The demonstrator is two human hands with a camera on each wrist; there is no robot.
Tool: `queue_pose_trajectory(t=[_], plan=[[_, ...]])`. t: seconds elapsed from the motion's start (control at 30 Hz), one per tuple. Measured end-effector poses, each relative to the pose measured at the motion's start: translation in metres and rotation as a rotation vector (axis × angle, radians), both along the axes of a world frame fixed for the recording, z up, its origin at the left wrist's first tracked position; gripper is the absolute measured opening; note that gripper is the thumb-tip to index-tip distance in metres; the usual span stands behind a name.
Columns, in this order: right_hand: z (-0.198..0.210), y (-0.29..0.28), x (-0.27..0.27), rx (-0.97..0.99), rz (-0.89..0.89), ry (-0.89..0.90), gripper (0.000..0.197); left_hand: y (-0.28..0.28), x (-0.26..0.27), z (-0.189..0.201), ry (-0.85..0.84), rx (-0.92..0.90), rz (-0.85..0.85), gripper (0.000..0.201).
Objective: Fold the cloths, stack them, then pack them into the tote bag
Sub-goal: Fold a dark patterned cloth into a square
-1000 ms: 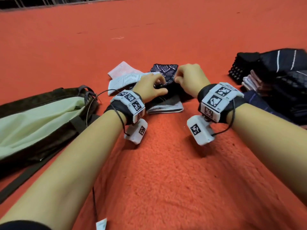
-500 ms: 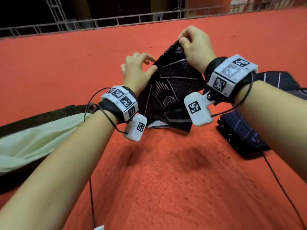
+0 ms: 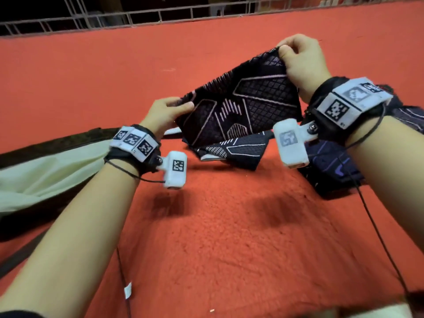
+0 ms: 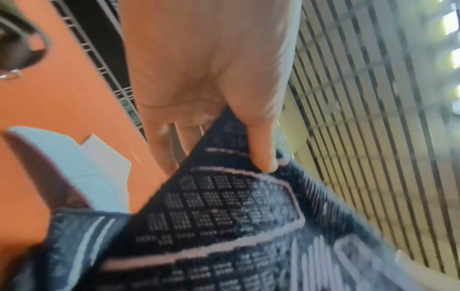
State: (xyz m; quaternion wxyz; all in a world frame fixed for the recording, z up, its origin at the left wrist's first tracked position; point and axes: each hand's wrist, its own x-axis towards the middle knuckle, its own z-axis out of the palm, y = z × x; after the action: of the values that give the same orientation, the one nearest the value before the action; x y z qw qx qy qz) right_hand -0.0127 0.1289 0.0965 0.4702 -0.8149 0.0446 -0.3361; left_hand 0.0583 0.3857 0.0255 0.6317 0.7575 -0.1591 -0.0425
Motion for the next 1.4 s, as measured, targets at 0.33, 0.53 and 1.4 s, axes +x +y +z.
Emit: queue_pose_trajectory(t=[0.33,0.53,1.4], plan=[[-0.061,0.025,-0.051,0.493,0.149,0.336,0.033,0.053,-0.06,-0.023,0.201,-0.282,0.003,0.021],[-0.13,0.025,-0.047,0.385,0.039,0.592,0.025,0.06,-0.063,-0.075,0.396,-0.178,-0.016,0.041],[-0.122,0.135,-0.044,-0.173,0.213,0.833,0.033,0.06,-0.057,-0.1,0.482,-0.106,-0.013,0.024]])
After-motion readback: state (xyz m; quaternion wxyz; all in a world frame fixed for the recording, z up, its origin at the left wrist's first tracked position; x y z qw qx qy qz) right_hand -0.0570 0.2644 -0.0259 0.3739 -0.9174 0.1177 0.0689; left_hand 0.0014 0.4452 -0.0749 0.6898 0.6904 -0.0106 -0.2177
